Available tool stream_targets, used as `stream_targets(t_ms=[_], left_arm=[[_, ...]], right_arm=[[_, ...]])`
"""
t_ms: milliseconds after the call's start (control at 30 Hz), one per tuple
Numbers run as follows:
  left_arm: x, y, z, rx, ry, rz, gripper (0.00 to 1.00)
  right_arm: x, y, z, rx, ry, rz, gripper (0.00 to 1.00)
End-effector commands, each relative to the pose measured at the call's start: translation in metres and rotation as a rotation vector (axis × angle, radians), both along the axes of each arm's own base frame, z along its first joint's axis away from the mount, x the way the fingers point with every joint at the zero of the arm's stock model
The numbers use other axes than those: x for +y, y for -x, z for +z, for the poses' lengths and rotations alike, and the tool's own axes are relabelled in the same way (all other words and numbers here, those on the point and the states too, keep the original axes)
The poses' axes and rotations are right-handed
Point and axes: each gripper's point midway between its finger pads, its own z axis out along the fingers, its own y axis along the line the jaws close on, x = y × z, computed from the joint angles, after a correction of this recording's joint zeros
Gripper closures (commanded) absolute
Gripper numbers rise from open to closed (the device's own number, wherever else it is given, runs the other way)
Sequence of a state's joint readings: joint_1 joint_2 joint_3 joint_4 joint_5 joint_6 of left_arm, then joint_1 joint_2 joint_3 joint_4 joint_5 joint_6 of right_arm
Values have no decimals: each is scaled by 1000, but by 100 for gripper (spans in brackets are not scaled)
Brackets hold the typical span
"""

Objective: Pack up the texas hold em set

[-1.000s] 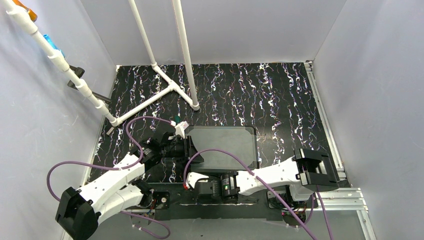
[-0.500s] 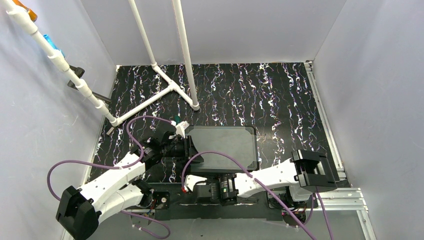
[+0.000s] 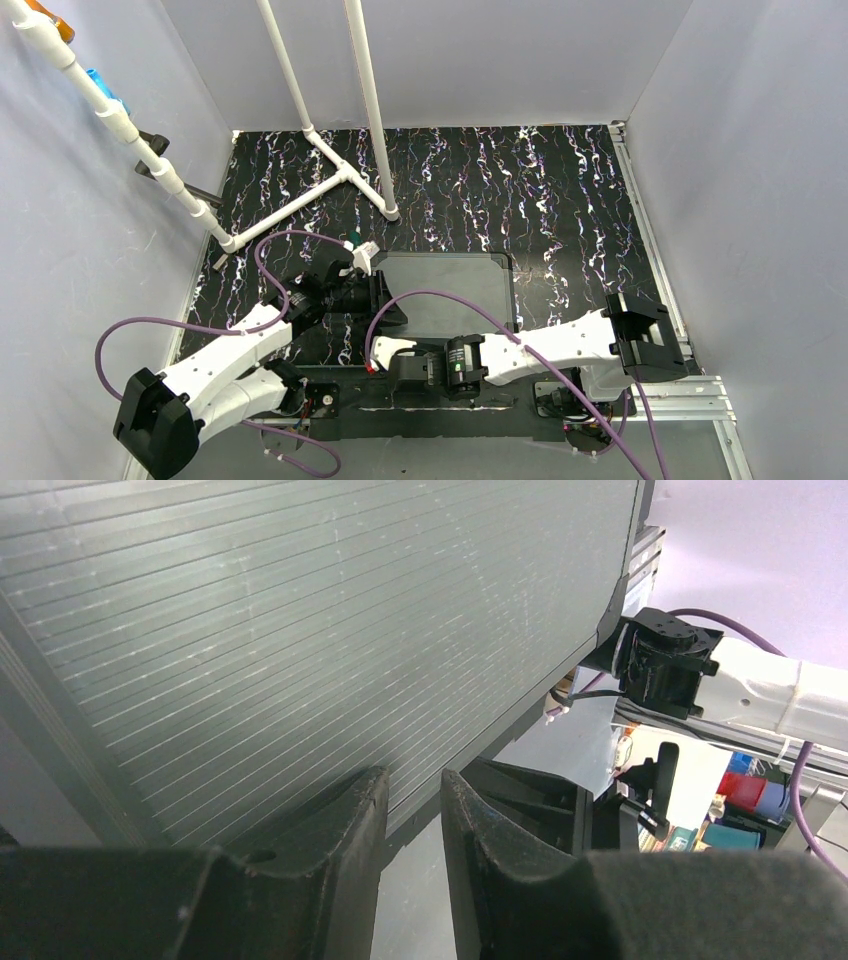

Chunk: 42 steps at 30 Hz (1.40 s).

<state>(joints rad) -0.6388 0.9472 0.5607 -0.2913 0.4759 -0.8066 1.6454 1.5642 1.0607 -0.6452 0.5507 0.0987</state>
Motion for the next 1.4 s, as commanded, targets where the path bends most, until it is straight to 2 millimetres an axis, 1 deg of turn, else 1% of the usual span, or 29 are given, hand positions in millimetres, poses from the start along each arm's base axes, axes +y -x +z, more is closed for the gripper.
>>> stream_targets(t_ms=[0,133,333,400,500,533,633,733,800,900,933,1100,1200,1267,1333,1367], left_arm=[[45,26,-63,140,-277,25,73],[46,27,-65,146,-279,22,73],[51,29,-72,162,-314,31,76],[58,30,-76,172,-354,51,84],[68,36,-85,202,-406,73,92],[72,38,-89,218,-425,83,100],[80,45,-100,273,-477,107,100],[84,49,-105,300,-500,123,100],[86,49,-105,294,-503,133,100],[85,47,-102,281,-493,138,100],[85,47,-102,279,-493,137,100],[84,47,-102,282,-489,132,100],[83,47,-101,279,-481,131,100],[82,46,-99,271,-473,133,100],[82,45,-98,265,-469,133,100],[82,45,-98,261,-469,133,100]], right_arm=[[-19,-40,39,-187,21,-53,99],[-25,-50,42,-243,54,-54,99],[-25,-55,57,-275,57,-35,99],[-26,-55,61,-277,57,-24,99],[-25,-54,64,-269,53,-9,99],[-24,-54,65,-265,53,-2,97],[-24,-54,64,-266,61,13,95],[-27,-56,62,-276,81,17,93],[-31,-60,63,-293,96,14,88],[-31,-62,72,-303,73,3,84],[-30,-63,74,-308,67,-2,83],[-27,-70,70,-357,89,-22,82],[-24,-68,69,-335,75,-23,82],[-23,-65,77,-317,36,-38,81],[-23,-60,86,-272,-29,-61,74],[-22,-55,90,-219,-72,-75,70]])
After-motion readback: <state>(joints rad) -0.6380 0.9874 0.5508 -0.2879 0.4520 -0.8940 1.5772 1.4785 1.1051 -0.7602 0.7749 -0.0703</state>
